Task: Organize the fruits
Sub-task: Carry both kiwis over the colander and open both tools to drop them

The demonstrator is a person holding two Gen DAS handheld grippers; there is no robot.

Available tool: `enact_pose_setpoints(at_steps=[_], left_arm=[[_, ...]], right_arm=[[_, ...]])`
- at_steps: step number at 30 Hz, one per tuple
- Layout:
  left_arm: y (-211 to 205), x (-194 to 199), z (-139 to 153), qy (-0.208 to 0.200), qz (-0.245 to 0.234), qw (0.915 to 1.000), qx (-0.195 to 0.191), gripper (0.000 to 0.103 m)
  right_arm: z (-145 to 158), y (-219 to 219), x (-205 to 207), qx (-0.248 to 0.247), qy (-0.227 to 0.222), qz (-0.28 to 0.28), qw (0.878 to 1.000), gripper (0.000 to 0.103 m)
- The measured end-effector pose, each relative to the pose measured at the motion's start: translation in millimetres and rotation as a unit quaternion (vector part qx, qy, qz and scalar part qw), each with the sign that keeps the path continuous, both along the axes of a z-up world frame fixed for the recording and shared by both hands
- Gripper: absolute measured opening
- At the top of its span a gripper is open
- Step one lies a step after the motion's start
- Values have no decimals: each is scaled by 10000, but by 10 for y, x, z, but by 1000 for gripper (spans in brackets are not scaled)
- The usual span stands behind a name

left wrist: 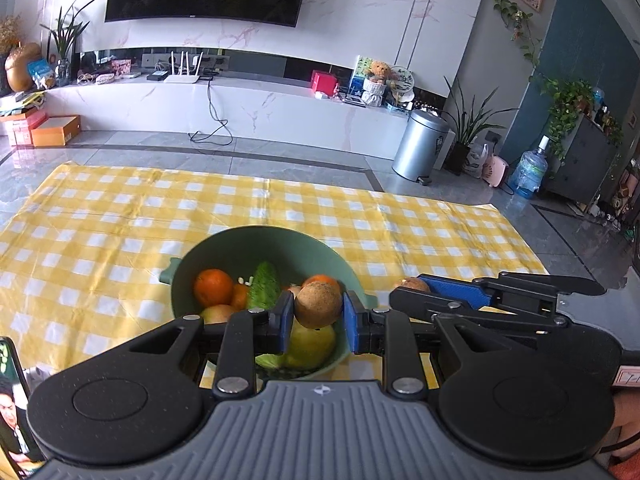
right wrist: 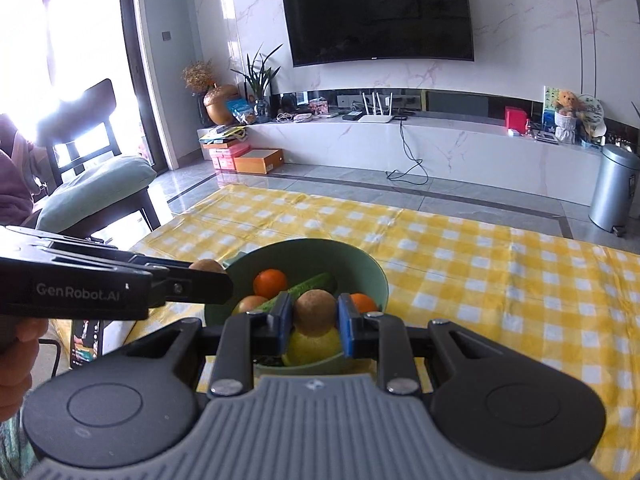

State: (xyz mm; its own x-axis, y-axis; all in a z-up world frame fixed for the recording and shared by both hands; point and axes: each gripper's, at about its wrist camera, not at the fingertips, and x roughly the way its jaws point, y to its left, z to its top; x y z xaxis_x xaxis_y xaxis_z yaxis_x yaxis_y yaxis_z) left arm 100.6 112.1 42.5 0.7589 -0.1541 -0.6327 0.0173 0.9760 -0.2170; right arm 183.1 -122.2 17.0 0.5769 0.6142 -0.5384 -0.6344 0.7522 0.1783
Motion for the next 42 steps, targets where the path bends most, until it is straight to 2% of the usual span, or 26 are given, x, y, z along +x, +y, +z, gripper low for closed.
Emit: enact_pose_setpoints(at_steps=[8, 19, 28, 37, 42], left_arm=[[377, 329, -171, 244, 218, 9994, -128, 29], [438, 740, -515, 508, 317, 9973, -435, 29], [361, 991, -656, 618, 593, 9963, -16, 29], [382, 1142, -793, 829, 565, 9950, 12, 29], [374, 1132, -808, 779, 580, 9953, -6, 30]], right_arm=[[-128, 258, 423, 6, 379, 231, 9990, 21], [-425, 620, 832, -371, 631, 391, 9966, 21], [-563, 859, 1063, -924, 439, 435, 9938, 21], [-686, 974, 1207, -1248, 428, 503, 9900, 21], [-737, 984, 1224, -1296, 467, 533, 9890, 21]])
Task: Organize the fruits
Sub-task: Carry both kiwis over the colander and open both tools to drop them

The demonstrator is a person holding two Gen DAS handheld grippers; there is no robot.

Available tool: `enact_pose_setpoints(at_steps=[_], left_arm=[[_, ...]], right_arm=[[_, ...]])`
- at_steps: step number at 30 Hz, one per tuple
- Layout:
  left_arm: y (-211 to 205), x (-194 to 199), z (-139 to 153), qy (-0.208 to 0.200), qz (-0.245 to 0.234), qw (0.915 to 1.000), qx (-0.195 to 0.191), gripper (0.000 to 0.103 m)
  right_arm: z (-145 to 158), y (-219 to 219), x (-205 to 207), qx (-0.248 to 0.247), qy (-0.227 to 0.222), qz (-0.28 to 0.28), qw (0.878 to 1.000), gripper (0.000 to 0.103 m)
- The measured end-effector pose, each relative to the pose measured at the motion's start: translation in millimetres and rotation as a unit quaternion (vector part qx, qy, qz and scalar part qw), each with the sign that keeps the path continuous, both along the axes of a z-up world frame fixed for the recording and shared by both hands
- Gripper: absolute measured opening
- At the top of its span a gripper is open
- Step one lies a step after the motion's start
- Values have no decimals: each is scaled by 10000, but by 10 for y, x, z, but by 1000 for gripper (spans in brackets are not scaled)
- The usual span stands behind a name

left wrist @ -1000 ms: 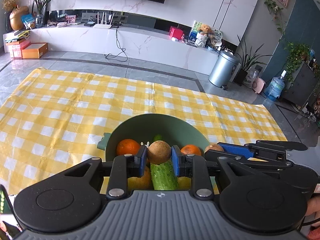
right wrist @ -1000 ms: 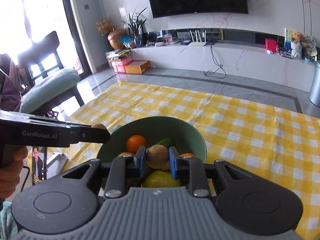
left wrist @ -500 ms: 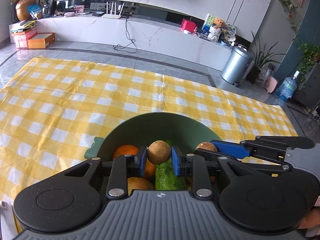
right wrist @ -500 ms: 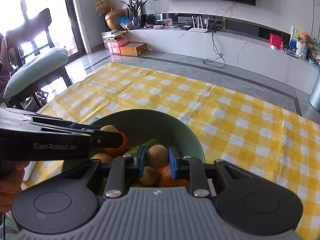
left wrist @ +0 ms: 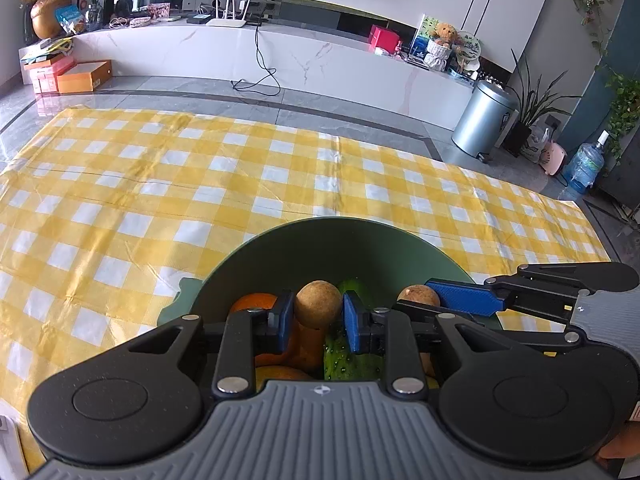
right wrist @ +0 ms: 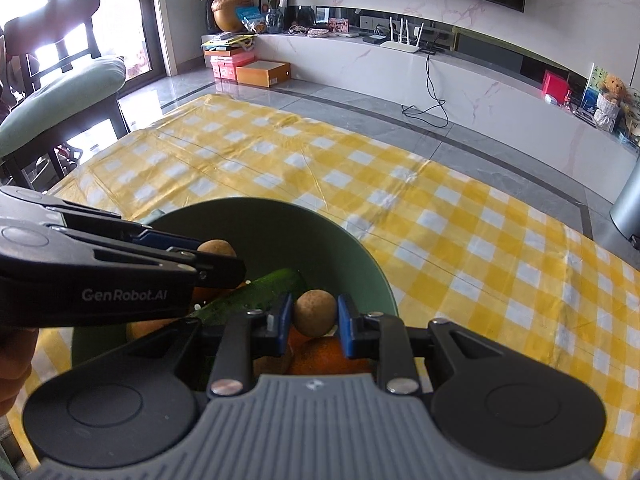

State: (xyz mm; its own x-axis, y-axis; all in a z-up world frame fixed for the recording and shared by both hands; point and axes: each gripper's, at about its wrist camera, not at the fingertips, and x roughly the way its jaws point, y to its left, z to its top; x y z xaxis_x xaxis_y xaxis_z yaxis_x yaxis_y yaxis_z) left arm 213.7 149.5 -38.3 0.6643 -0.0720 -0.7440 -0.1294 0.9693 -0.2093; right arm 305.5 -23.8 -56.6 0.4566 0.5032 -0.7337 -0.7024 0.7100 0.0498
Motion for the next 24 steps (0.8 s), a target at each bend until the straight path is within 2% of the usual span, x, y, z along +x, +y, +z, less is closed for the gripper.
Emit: enact_pose_setpoints(at_steps=[9, 18, 20, 21, 22, 24], left_arm=[[-5, -28, -16, -101, 87, 9999, -39, 30], [-48, -93, -21, -205, 183, 9996, -98, 49], [-48, -110, 0, -219, 208, 9995, -136, 55], [-50, -125, 15, -250, 218, 9993, -149, 56], [-54, -142, 35, -292, 225, 9992, -154, 58], [-68, -174, 84, -369, 266, 9989, -127, 60]], right_arm=[[-29, 12, -11, -27, -24, 35, 10000, 21], [-38, 22, -44, -67, -149, 43, 9999, 22], [-21, 14, -57, -67, -186, 56, 9998, 22], [-9, 9, -62, -58, -199, 58, 9998, 24], [5, 1, -68, -34, -214, 55, 9997, 33], [44, -24, -93, 45, -275, 60, 9996, 41]])
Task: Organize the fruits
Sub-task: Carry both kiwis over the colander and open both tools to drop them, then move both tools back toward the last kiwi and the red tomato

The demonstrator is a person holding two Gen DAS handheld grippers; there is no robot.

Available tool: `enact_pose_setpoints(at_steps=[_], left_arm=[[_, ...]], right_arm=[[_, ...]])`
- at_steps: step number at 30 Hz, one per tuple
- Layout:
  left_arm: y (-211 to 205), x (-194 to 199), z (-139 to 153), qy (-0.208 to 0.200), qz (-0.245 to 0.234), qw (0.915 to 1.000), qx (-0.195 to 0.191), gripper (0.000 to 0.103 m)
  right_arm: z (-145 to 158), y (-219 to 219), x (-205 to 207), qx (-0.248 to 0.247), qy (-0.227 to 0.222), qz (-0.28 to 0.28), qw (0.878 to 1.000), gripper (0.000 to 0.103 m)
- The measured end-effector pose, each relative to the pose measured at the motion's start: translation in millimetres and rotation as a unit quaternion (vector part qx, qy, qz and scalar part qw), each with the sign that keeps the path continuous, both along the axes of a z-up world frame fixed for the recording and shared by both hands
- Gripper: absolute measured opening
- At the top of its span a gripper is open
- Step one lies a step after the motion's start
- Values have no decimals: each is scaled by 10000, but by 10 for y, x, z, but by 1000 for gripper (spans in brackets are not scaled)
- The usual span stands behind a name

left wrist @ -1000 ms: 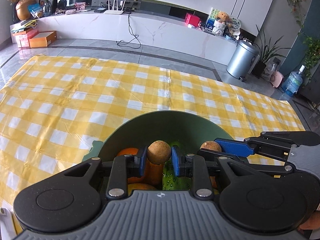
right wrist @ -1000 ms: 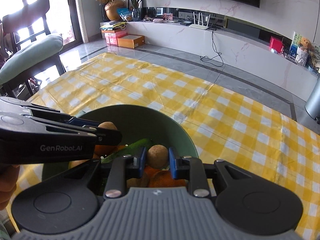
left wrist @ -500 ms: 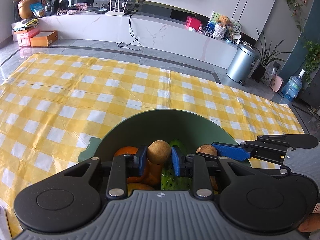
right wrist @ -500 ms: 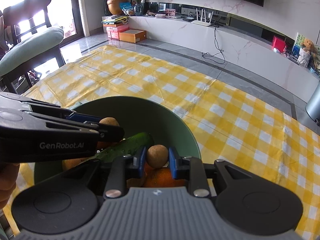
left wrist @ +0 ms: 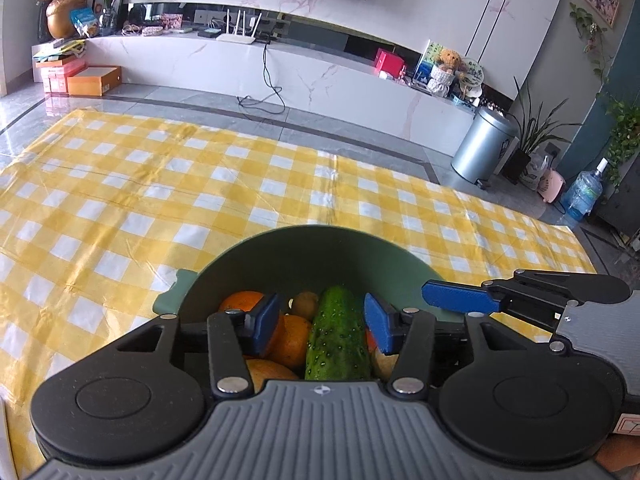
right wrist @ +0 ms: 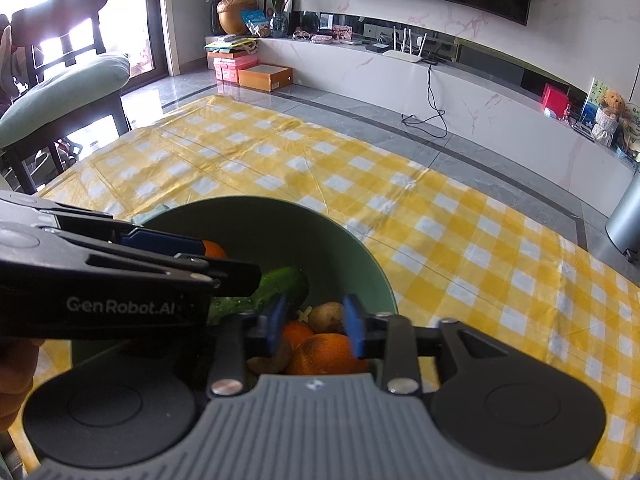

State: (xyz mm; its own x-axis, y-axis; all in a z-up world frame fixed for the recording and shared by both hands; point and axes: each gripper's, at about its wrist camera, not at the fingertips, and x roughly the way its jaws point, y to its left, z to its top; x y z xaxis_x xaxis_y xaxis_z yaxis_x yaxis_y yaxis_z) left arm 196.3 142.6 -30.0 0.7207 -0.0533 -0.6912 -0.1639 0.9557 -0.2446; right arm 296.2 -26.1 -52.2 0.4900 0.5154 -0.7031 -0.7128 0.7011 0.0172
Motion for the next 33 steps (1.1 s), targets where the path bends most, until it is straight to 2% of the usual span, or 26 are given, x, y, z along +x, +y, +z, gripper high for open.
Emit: enact_pose_setpoints(at_steps=[3, 9, 11, 17, 26, 33], left_arm=[[-28, -42, 67, -53, 52, 9999, 75, 64], [-112, -172, 234, -219, 107, 9993, 267, 67], [-137, -235, 303, -297, 153, 9990, 293, 67], [-253, -464, 522, -556, 202, 9979, 272, 67], [-658, -826, 649, -580, -299, 9973, 325, 68], [-1008, -1014, 617, -526, -902, 9939, 362, 68]], right_arm=[[53, -10, -41, 16, -52, 20, 10000, 42], [206, -86, -160, 114, -202, -17, 9997, 53], [269, -146, -216, 166, -268, -59, 9995, 59], [422, -445, -415, 387, -298, -282, 9984, 64], [541, -1058, -815, 994, -32, -832, 9915, 71], [434, -1513, -1118, 1336, 182, -1337, 9818, 73]])
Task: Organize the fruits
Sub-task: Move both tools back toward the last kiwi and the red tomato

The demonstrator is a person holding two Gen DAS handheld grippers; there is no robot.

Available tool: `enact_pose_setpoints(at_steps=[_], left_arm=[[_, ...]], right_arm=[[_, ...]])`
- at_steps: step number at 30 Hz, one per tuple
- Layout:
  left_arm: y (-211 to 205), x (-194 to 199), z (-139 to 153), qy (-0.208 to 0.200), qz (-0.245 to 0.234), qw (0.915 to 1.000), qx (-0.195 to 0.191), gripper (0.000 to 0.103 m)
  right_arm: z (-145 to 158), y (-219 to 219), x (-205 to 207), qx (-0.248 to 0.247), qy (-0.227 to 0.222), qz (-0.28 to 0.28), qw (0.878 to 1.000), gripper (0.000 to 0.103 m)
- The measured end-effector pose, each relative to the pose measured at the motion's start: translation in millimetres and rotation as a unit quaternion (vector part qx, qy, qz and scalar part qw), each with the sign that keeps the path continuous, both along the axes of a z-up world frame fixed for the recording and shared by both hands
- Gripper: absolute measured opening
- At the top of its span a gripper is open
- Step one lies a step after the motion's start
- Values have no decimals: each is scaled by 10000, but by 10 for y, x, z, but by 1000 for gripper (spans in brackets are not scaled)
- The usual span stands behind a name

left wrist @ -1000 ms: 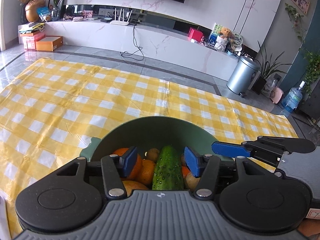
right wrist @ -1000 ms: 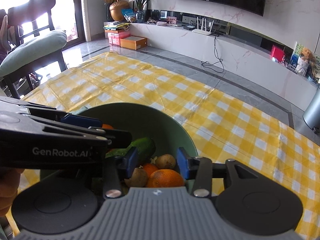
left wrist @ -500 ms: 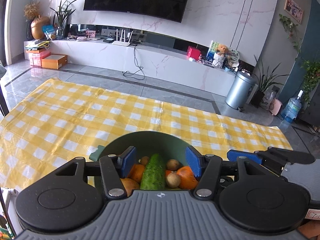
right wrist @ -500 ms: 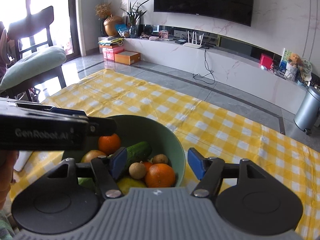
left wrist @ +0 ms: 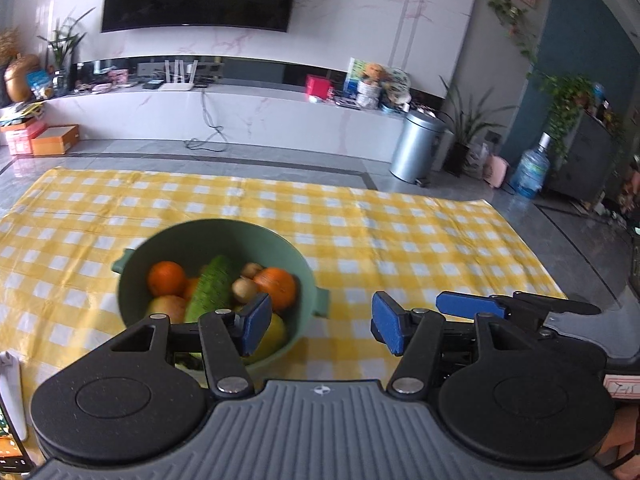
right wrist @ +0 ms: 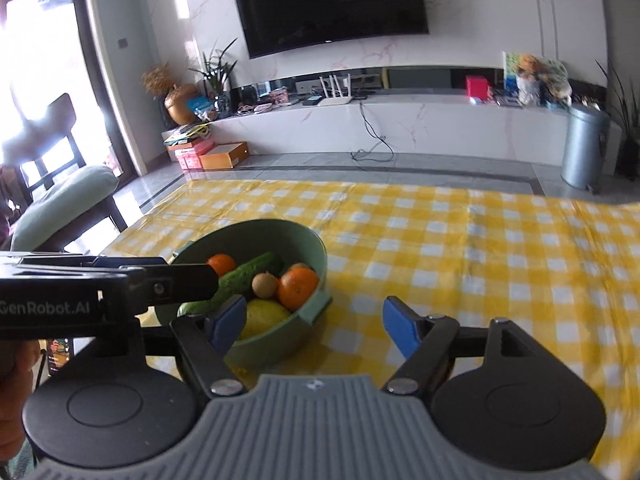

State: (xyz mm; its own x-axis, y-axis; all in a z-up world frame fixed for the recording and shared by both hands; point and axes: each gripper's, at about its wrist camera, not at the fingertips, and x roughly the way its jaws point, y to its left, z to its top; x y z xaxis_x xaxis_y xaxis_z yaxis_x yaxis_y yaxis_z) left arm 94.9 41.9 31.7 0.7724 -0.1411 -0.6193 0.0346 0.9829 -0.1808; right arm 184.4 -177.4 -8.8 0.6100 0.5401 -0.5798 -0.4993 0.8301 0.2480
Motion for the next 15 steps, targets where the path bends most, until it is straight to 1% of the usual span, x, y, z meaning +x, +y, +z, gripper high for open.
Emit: enact_pose_setpoints(at_steps=[3, 7, 12, 13, 15], left_arm=[[-135, -70, -51, 73, -256, 9996, 87, 68], [-252, -130, -184, 218, -600, 9980, -4, 68], [-366, -176, -368, 416, -722, 9964, 178, 68], [-382, -185, -404, 442, -775, 9958, 186, 65], [-384, -191, -469, 493, -867, 9948, 197, 63]], right_arm=[[-98, -159, -139, -30, 68, -179, 9998, 73], [-258, -339, -267, -55, 249, -394, 9989, 73], [-443, -471, -373, -88, 394, -573, 9975, 73], [-474, -487, -390, -97, 402, -588, 9974, 73], [-548, -511, -405, -101, 434, -562, 9974, 73]])
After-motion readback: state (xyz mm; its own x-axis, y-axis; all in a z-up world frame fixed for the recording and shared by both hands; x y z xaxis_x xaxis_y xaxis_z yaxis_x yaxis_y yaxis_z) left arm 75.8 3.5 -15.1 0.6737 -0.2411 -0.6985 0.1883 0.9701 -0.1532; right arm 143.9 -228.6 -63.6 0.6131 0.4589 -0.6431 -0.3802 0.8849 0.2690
